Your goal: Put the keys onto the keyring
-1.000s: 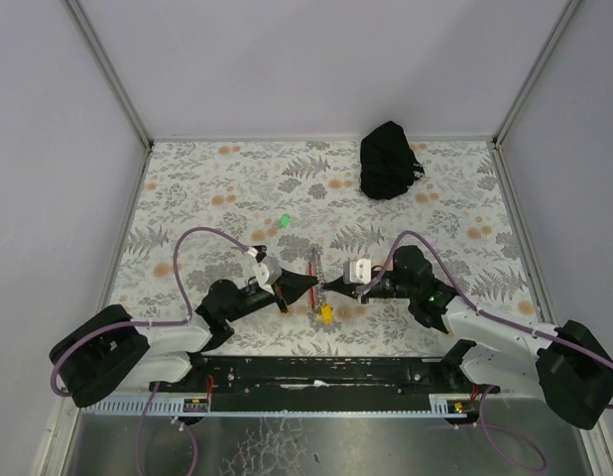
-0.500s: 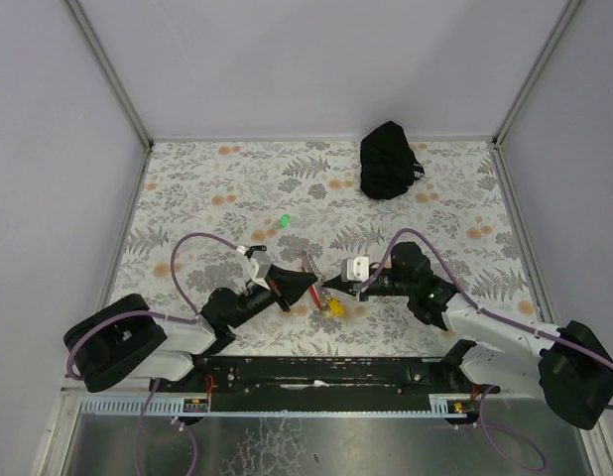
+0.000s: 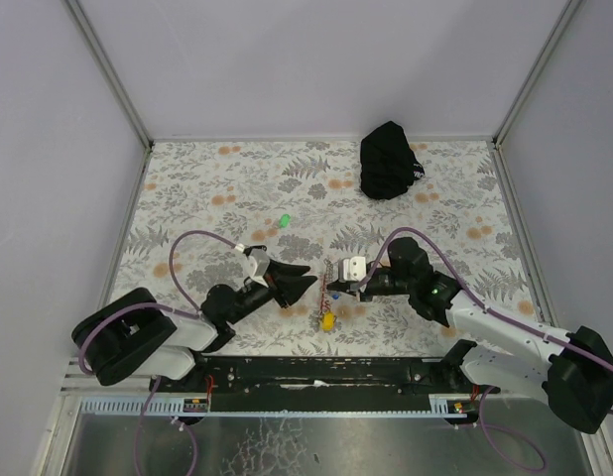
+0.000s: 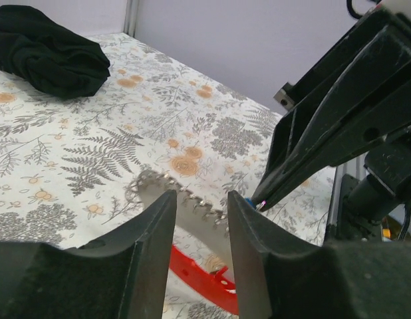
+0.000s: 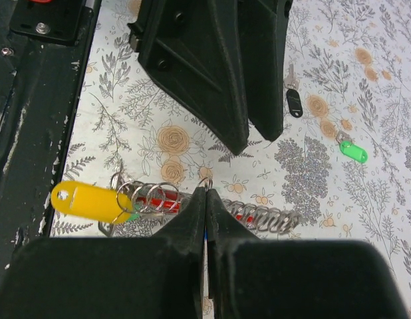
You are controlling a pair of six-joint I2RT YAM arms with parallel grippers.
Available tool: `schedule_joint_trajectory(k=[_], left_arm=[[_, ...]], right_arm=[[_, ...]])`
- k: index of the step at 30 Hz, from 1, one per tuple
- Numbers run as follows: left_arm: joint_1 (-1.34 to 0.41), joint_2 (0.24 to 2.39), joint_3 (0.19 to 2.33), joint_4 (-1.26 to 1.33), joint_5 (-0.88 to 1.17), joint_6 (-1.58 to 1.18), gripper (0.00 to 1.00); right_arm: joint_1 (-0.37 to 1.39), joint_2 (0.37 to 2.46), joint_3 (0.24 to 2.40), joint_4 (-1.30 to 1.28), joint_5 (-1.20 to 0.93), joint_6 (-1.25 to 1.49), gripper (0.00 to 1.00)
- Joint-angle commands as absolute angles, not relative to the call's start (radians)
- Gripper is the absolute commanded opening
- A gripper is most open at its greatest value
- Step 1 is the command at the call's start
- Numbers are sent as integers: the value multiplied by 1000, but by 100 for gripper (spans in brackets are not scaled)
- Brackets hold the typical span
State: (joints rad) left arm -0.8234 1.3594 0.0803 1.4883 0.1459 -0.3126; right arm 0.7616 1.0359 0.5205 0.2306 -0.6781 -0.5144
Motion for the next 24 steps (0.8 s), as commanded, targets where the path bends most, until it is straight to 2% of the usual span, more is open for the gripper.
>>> schedule_joint_trajectory(k=[1,7,11,14,24], left_arm=[[-724,1374,85,1557,392,-261,37],[-641,1396,111,1522,658,-160,40],[-638,1390,178,1386,786,-70,41],[-639,1383,219,1291,827,-14,39],[-652,1465,282,1265,919,0,37]], right_arm=[[772,1032,600,201,-678,-564,0],[771,1032,625,143,-685,-594,0],[771,1032,633,119,-694,-603,0],[772,1035,637,112,-696,-605,0],[771,1039,643,101,-705,-611,0]])
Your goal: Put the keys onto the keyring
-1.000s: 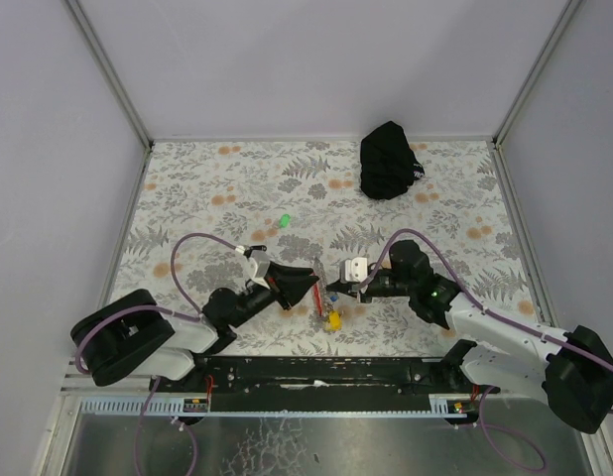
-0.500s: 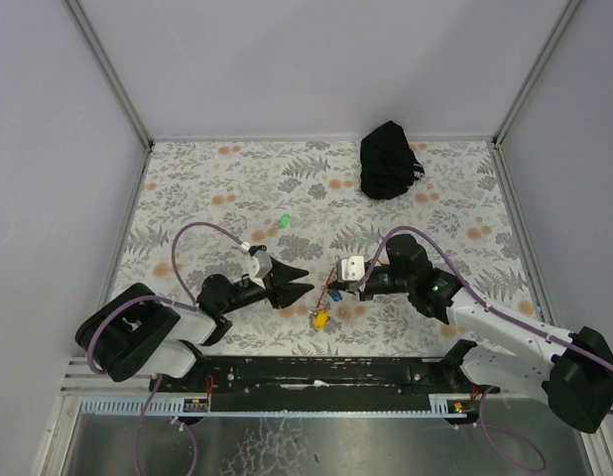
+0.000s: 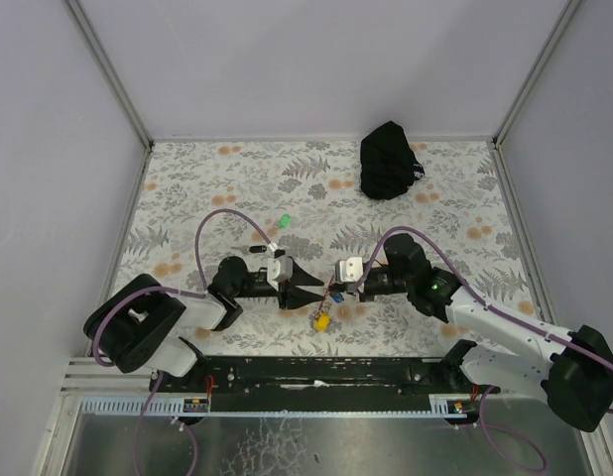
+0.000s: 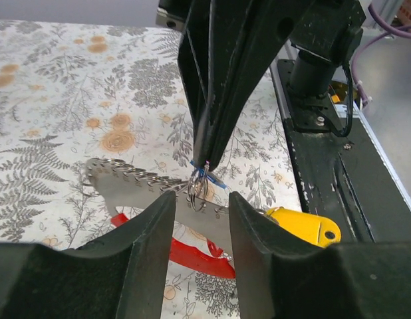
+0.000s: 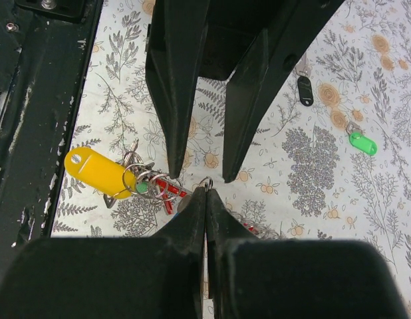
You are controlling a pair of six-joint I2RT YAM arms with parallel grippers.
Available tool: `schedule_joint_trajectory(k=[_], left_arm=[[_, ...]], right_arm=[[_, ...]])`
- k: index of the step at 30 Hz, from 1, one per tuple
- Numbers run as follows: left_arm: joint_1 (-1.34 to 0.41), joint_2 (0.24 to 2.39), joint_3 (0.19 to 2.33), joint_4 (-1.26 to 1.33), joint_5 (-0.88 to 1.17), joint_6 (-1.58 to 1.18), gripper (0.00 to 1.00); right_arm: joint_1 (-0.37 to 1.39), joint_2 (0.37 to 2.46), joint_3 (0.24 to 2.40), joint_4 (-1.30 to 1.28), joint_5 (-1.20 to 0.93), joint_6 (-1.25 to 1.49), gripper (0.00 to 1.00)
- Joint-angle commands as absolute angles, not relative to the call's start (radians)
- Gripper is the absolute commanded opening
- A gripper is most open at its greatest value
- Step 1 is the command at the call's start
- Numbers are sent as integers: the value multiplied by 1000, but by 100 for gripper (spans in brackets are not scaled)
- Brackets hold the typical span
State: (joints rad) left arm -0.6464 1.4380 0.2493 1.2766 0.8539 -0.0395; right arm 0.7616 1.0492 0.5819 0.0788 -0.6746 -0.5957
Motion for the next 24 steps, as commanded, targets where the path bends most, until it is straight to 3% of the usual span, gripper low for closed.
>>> schedule_joint_trajectory(k=[1,7,16,19,24], left_arm=[[-652,1471,286,1264,923,0,37],[-659,1499,307,1259,926,-1,31],[-668,1511,323,1250,928,-3,13],[-669,1510,323,1257,927,-12,2],[-669,1509,285,1337,852,-59,0]], right_arm=[[771,1039,643,101,-706,-611,0],[772,1045,648,98,-727,-611,0],[771,1046,655,84,-736,-612,0],[771,1048,658,77,-736,-611,0],[770,1024,651,54,-701,-611,0]])
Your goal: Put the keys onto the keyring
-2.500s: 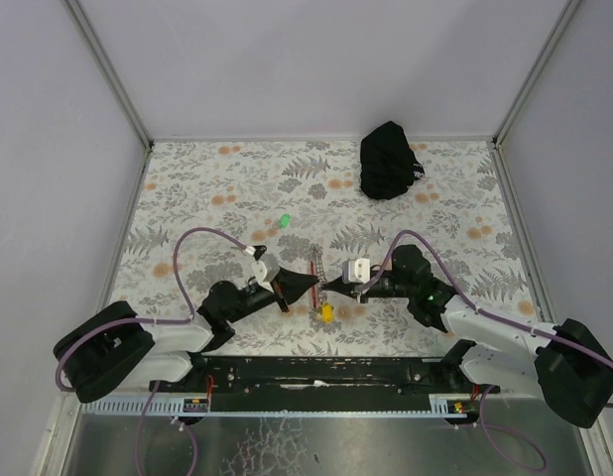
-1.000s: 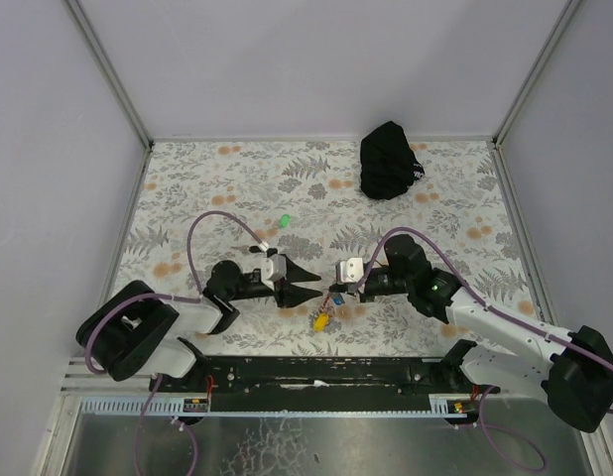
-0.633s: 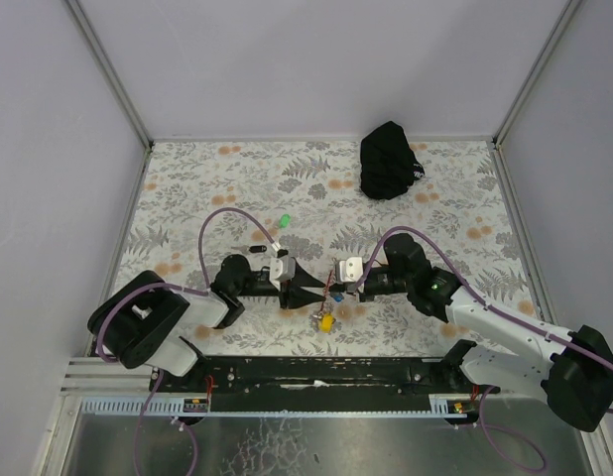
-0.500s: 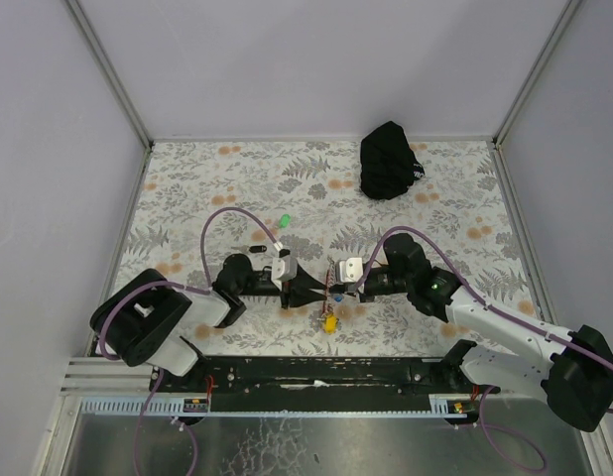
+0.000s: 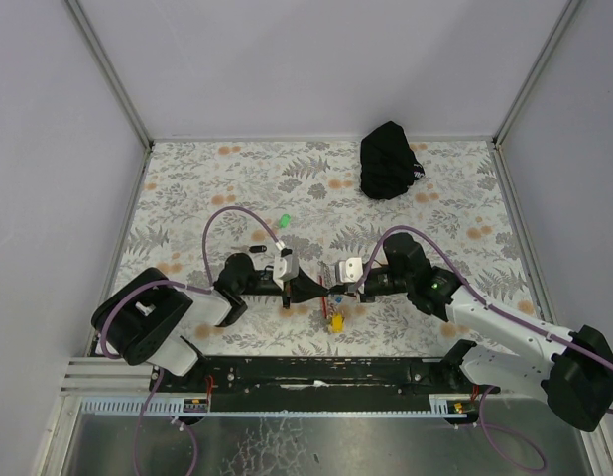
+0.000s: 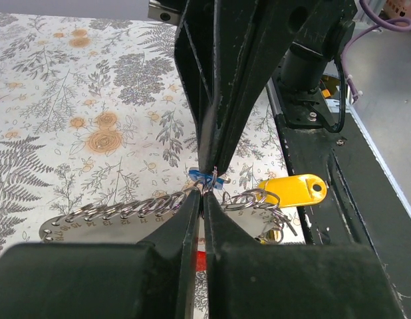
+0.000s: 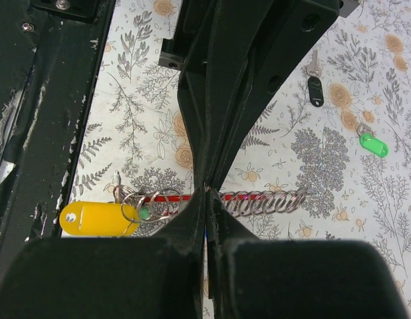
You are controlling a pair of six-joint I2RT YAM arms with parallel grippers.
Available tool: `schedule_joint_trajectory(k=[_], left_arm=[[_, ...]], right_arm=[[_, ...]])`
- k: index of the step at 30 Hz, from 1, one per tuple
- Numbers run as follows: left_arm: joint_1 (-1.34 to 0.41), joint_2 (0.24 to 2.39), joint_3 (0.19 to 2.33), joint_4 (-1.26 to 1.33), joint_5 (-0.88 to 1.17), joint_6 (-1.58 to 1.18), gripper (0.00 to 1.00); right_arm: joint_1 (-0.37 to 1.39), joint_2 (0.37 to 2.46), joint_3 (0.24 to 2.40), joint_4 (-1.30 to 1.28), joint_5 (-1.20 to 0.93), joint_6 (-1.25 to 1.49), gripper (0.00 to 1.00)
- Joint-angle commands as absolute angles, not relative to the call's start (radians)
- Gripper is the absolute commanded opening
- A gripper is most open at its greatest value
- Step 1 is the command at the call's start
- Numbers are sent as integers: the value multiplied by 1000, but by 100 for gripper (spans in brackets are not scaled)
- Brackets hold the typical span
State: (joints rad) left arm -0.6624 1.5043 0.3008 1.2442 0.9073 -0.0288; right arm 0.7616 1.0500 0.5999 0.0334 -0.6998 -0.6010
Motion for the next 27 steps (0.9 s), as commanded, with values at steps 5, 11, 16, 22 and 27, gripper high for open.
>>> schedule_joint_trajectory(k=[5,11,16,22,27], left_arm=[[-667,1500,240,1436,719,-150,0],[-669,1468,199,1513,566,-285,0],[-669,1450,178,1548,501,-338,0],[-674,1436,166,1589,495,-364,0],[-685,1415,160,1590,452,-382,0]], right_arm=[[772,987,625,58,-661,-596,0],[772,982,611,64,-662,-585,0],[772,987,606,64,-665,-578,0],[772,1004,608,63,-661,-578,0],[773,1027,617,58,-667,-579,0]])
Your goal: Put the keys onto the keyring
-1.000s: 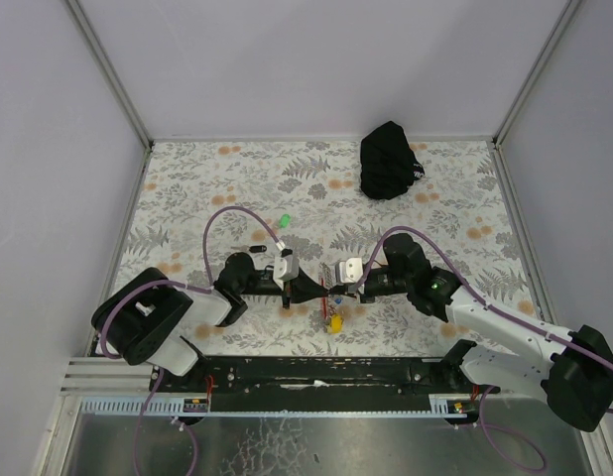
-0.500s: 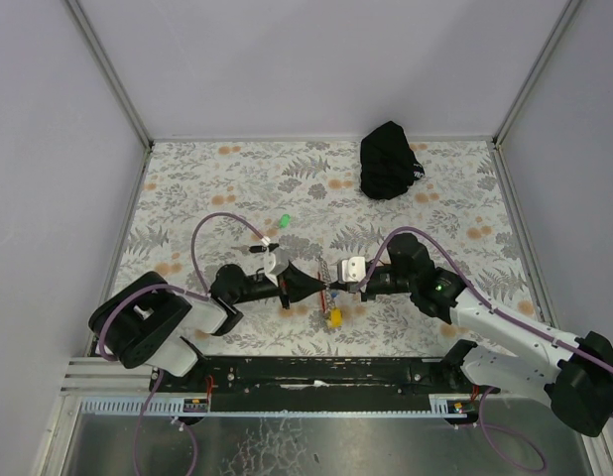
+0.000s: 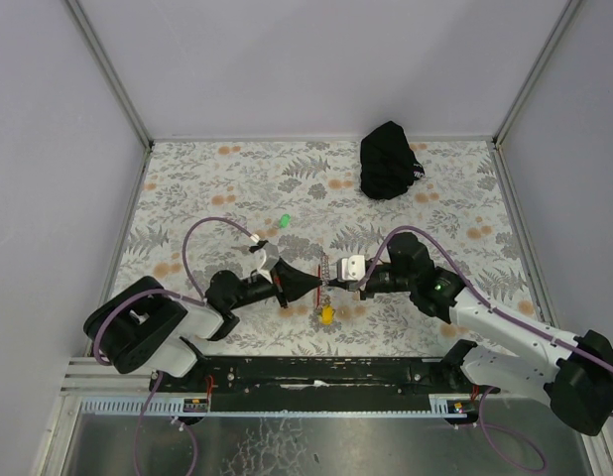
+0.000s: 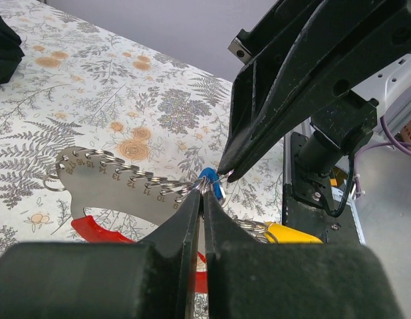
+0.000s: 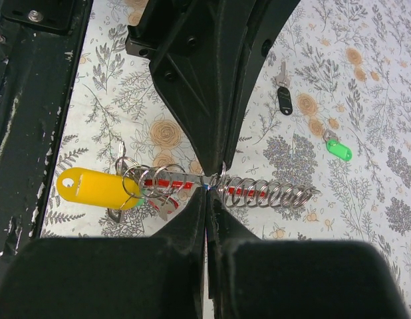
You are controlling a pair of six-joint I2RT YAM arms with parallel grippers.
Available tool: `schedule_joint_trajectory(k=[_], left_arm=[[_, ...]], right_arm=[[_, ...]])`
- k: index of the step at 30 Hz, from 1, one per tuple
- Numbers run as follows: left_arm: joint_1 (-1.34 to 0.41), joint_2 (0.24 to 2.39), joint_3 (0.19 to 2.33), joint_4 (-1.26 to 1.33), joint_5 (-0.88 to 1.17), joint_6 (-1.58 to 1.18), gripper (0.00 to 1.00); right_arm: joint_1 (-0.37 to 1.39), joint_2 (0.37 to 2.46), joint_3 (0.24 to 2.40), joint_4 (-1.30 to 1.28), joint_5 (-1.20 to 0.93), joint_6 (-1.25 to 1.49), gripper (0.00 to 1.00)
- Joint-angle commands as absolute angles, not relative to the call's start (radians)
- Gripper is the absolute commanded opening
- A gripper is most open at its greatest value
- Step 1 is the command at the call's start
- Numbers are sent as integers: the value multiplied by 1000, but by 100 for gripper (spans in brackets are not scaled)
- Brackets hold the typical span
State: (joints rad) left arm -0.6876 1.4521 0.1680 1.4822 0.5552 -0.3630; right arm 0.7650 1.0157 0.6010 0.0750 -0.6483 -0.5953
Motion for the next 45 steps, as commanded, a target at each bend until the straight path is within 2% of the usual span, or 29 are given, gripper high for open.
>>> schedule_joint_trajectory(k=[1,18,22,25,33,40,45], left_arm=[[-686,1414,159,1590,438,-390,0],[-811,1414,150,1603,108,-493,0],[-813,1416,141,1604,96,-497,0],[-813,1425,141,1603,119,-485,1],[-793,1459,143,1602,236,-406,26],[-670,1502,164,1594,515,-358,32],[-647,1556,193,1595,702,-286,35]], right_arm=[[775,1031,619,56,-669,-580,0],[804,1082,645,102,-605,-588,0],[804,1053,626,139,-562,-574,0],[804,1043,637,126,-542,-580,0],[804,1029,676,72,-528,-618,0],[804,1046,705,24,-538,-649,0],[803,1052,719,-6,-546,-662,0]])
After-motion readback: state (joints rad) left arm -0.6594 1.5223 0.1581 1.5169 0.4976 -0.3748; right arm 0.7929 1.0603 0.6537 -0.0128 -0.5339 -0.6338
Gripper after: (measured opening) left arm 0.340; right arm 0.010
